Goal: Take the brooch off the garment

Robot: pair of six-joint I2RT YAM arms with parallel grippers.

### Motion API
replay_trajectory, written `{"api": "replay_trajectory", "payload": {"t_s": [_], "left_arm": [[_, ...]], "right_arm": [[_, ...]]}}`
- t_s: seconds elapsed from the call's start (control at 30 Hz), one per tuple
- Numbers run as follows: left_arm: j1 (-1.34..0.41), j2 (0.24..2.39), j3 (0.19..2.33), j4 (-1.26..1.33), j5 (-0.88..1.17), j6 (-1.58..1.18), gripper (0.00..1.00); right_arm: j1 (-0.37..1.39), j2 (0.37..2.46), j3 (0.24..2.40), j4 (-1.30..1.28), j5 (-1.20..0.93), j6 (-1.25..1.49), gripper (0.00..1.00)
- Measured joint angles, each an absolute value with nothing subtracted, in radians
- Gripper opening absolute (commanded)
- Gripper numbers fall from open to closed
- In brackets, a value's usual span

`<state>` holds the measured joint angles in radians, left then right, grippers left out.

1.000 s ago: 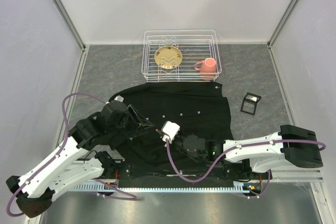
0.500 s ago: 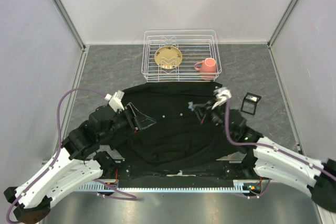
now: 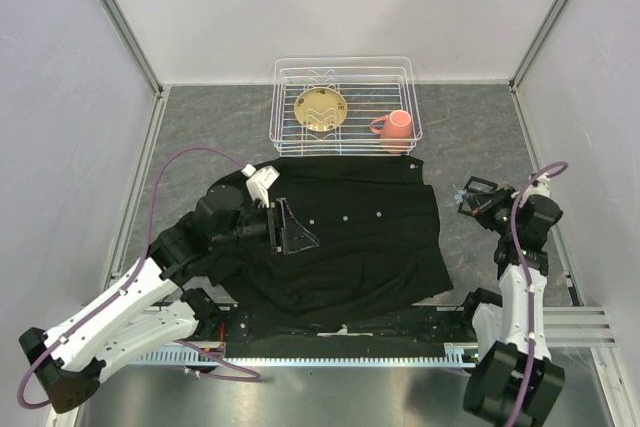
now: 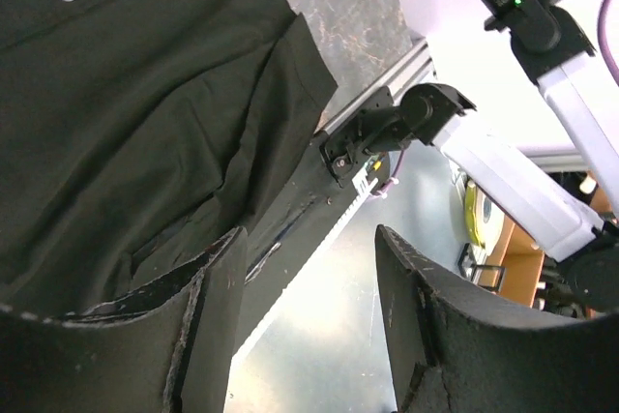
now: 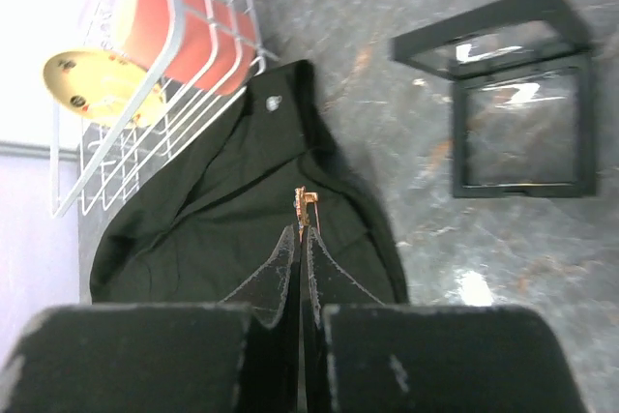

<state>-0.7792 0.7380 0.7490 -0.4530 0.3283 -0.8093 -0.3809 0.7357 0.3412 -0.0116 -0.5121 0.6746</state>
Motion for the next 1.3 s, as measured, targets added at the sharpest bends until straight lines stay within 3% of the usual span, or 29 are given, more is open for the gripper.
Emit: {"api": "replay_trajectory", "payload": {"t_s": [0.27,1.3], "left_arm": [[-0.779,0.740,0.763,-0.405,0.434,-0.733,0.61],[-0.779,0.746,0.763,-0.369,0.500,-0.636,0.60]], "right_arm": [[-0.586,0.828,0.341,-0.096,-0.570,0.556,0.00],[-0.593,1.242,0.336,0.398,-0.607,0.537,0.00]]}}
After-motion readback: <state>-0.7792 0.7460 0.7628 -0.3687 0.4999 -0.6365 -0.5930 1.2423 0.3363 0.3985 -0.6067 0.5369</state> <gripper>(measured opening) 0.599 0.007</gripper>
